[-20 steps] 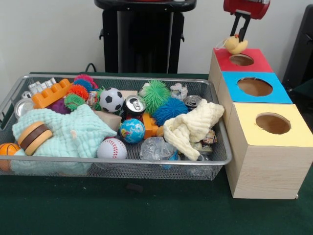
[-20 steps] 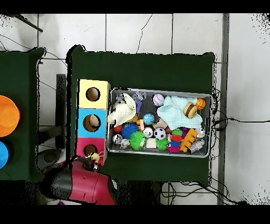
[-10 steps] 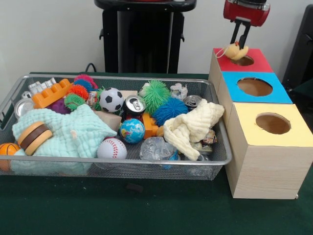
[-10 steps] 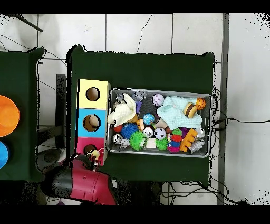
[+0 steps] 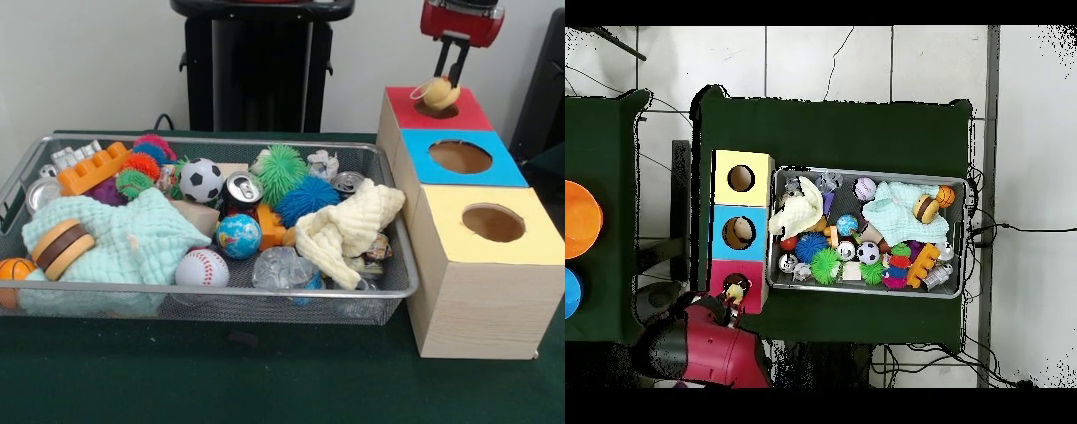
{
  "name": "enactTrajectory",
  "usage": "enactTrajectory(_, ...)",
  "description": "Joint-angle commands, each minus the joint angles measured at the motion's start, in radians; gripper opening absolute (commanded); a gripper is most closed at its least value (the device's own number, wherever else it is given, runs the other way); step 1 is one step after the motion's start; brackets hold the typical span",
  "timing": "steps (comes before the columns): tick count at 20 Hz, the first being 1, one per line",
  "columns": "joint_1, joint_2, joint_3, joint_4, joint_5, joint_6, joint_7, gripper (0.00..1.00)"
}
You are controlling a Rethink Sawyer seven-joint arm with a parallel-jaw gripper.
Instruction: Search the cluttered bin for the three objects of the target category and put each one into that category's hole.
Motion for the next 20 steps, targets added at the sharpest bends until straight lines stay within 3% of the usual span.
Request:
enactTrajectory(1,0.025,0.043,0.08,0.022,0.076,-0.024,0.313,0.0)
enactTrajectory(8,0.025,0.068,0.078,0.009,0.086,-0.053,0.291,0.0)
enactTrajectory(9,0.015,0.067,0.088,0.011,0.078,-0.073,0.266,1.0)
enactTrajectory(12,0.012,0.064,0.092,0.02,0.078,-0.114,0.268,1.0)
enactTrajectory(15,0.062,0.088,0.034,-0.008,0.09,-0.064,0.312,1.0)
enactTrajectory(20,0.034,0.067,0.035,0.005,0.09,-0.055,0.285,1.0)
